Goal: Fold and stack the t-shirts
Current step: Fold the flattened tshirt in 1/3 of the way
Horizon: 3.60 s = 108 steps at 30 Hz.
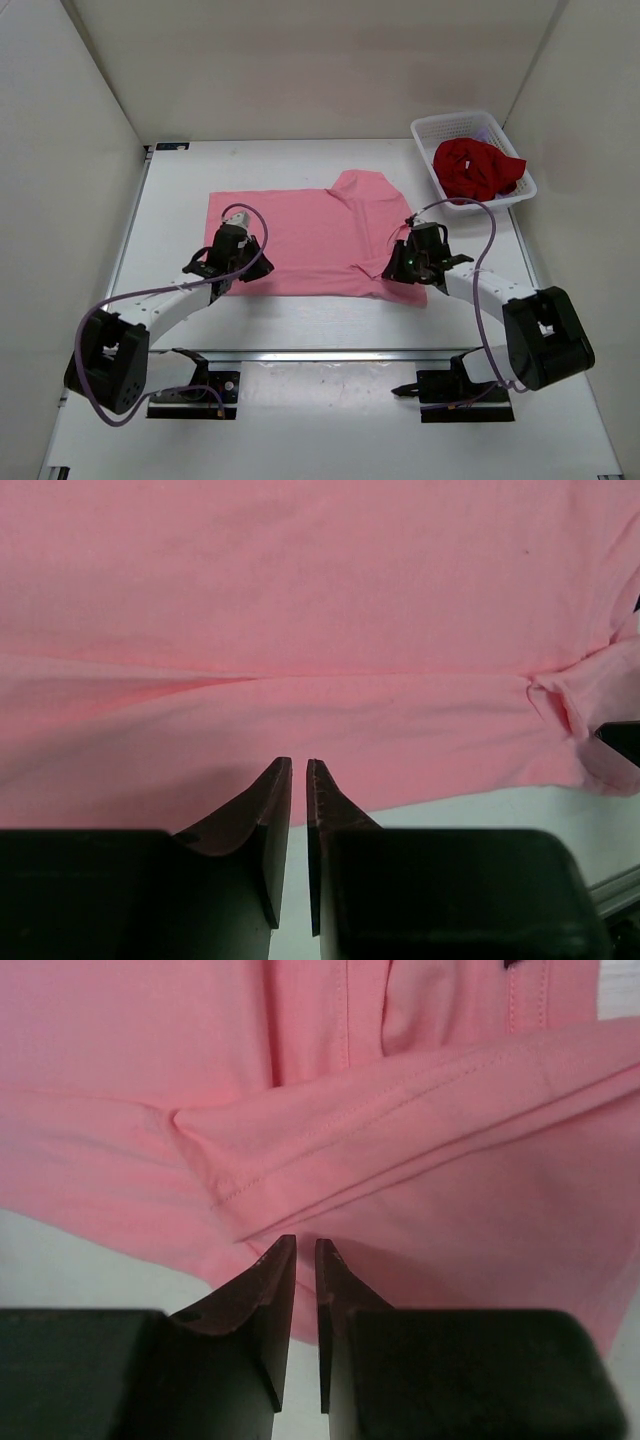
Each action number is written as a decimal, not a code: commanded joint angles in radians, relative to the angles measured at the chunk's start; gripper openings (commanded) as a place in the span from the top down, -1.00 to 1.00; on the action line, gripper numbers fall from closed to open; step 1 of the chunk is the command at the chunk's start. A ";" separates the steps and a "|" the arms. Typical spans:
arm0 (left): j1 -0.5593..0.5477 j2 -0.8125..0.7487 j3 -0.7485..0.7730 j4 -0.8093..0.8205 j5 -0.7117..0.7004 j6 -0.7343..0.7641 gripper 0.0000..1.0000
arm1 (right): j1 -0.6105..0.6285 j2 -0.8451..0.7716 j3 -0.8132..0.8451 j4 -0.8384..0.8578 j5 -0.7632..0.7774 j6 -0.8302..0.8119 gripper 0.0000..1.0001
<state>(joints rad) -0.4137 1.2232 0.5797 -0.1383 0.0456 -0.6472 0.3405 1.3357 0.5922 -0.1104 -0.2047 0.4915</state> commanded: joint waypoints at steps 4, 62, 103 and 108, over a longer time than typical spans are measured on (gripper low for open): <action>0.137 0.013 -0.101 0.121 0.098 -0.022 0.53 | 0.018 0.074 0.049 0.103 0.005 -0.001 0.74; 0.142 0.019 -0.190 0.227 0.168 -0.080 0.51 | 0.054 0.206 0.233 0.049 0.028 -0.054 0.84; 0.081 0.009 -0.170 0.227 0.154 -0.111 0.49 | 0.181 0.109 0.184 -0.060 0.094 -0.070 0.99; 0.168 0.004 -0.238 0.244 0.214 -0.128 0.47 | 0.164 -0.012 -0.009 -0.022 0.085 -0.013 0.98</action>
<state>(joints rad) -0.2878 1.2373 0.3733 0.0917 0.2123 -0.7685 0.5354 1.3899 0.6624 -0.1757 -0.1284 0.4271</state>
